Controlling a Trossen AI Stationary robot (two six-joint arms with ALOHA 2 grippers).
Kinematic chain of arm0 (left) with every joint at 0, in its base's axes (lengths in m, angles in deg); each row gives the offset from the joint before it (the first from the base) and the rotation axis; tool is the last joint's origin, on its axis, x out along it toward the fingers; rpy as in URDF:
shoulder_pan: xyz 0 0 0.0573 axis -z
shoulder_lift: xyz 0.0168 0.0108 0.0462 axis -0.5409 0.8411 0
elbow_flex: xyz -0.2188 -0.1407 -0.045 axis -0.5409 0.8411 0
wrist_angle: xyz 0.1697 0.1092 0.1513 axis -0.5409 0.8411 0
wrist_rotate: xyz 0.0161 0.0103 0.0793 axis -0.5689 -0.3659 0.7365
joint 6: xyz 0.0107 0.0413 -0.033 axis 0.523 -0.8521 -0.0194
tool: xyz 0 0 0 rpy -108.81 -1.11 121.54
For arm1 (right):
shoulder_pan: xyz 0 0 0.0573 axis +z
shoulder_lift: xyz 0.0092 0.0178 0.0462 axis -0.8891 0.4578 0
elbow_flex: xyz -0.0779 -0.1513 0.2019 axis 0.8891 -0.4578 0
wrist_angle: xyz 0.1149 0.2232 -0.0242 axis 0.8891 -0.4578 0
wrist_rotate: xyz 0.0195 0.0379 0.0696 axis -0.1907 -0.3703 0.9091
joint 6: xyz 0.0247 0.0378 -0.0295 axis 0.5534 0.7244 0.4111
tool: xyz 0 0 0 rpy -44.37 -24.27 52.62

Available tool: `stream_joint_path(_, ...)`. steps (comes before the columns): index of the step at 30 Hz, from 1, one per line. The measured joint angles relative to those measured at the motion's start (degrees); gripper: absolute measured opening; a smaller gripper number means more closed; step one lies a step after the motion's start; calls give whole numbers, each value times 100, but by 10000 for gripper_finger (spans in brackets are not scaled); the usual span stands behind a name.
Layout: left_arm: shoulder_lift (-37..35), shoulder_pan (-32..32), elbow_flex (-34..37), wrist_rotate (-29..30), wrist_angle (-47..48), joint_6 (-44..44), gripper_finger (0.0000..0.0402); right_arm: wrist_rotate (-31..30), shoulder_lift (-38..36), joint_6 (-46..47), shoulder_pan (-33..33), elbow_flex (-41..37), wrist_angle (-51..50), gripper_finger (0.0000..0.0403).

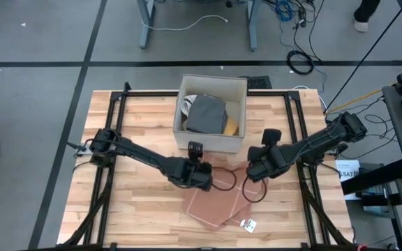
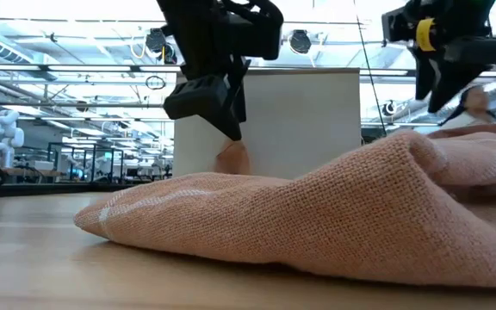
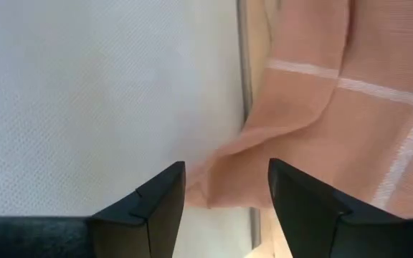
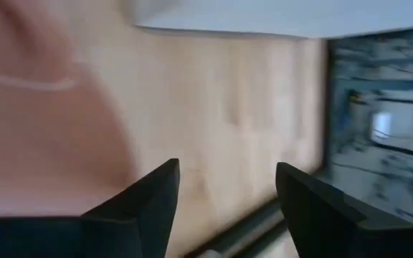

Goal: Fold towel
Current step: Fold the brown towel with white checkered lines

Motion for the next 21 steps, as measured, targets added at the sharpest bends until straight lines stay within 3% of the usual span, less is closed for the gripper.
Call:
stream_joint_path(4,0,180,0,14,11,6,206,-341,0,310,-14,217,-581,214)
stream_joint_path(9,0,481,0,-68,98,59,206,28,0,301,105,350,-318,213)
stream_joint_path(16,0,955,0,-1237,142,162,206,1538,0,-261,791,359,1974,212)
stream_joint_path(21,0,1295,25,-2436,-73,218,206,1709,48,-460,1530,360,3747,212)
